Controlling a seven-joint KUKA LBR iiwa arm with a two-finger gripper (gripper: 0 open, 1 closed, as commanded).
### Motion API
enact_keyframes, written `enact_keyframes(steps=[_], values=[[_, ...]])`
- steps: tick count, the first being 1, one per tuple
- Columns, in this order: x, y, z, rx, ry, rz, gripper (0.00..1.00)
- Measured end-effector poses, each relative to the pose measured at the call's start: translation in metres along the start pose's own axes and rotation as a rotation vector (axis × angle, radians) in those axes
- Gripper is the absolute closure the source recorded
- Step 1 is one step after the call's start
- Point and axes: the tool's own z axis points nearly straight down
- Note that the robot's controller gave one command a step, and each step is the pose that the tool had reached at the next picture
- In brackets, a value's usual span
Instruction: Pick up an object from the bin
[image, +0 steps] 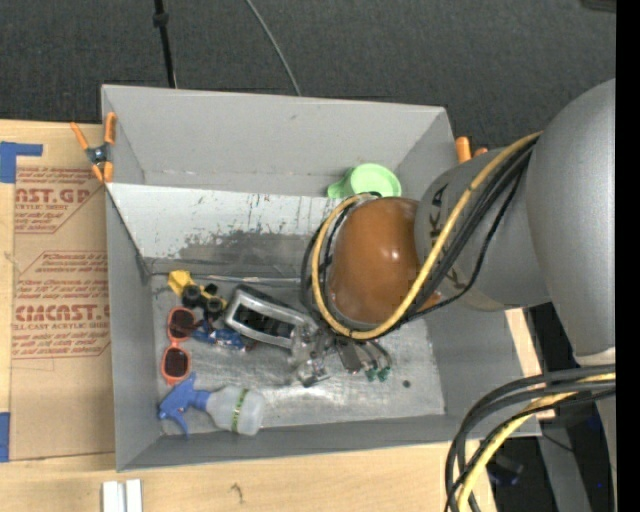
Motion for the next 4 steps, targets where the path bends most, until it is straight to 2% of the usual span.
enact_keyframes(steps=[1,2,3,4], values=[[0.0,0.0,0.0,0.0,0.0,0.0,1.0],[-0.025,0.028,0.027,0.002,-0.024,-0.265,0.0],[-0.024,0.028,0.027,0.002,-0.021,-0.263,0.0],[-0.021,0.034,-0.004,-0.001,0.008,-0.308,0.0]])
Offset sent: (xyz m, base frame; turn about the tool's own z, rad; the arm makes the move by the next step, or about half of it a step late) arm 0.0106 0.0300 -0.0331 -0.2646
